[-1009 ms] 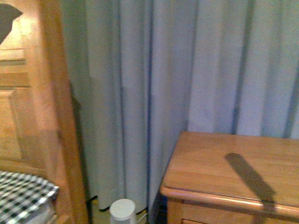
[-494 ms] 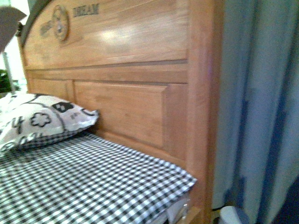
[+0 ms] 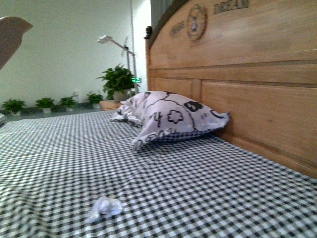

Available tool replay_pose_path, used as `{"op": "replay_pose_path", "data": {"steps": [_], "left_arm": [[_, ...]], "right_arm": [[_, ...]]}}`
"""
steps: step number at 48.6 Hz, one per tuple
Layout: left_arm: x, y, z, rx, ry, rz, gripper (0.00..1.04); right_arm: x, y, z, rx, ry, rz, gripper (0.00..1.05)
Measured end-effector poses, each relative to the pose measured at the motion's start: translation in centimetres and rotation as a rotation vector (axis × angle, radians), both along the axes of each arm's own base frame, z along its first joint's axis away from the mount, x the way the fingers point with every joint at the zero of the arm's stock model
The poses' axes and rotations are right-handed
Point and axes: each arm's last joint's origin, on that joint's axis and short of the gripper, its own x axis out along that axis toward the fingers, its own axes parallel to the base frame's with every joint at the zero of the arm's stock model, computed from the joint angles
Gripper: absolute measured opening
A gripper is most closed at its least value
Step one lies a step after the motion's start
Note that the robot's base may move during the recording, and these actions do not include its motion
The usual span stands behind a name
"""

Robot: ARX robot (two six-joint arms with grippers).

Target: Clean up trash

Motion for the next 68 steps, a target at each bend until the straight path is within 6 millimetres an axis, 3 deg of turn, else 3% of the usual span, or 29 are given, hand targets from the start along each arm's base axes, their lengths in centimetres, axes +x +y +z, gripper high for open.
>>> {"op": "replay_pose_path", "data": {"steps": [14,16,19,24,32,41,53,68], "left_arm": [[0.0,0.0,0.0,-0.006,0.002,0.009,0.27],[0.2,0.2,0.0,-0.070,0.085,0.021,0.27],[1.0,0.8,0.3,-0.170,0.208,0.018,0.27],[3.5,2.1,0.0,-0.191,0.285,-0.048,0.26],[7.2,2.8,0.0,-0.061,0.332,-0.207,0.26],[10.7,1.2,-1.0,0.158,0.415,-0.440,0.26],[12.3,0.7,-2.4,0.312,0.497,-0.566,0.26],[12.4,2.6,-3.1,0.362,0.603,-0.639,0.26]], "right_arm": [[0.1,0.1,-0.1,-0.005,0.007,0.011,0.21],[0.1,0.1,-0.1,-0.004,0.006,0.010,0.21],[0.1,0.1,-0.1,-0.004,0.005,0.005,0.21],[-0.1,0.0,0.0,0.002,-0.003,-0.002,0.21],[0.0,0.0,0.0,0.000,-0.001,0.001,0.21],[0.0,0.0,0.0,0.000,-0.001,0.000,0.21],[0.0,0.0,0.0,0.000,-0.001,0.000,0.21],[0.0,0.0,0.0,0.000,-0.001,0.000,0.21]]}}
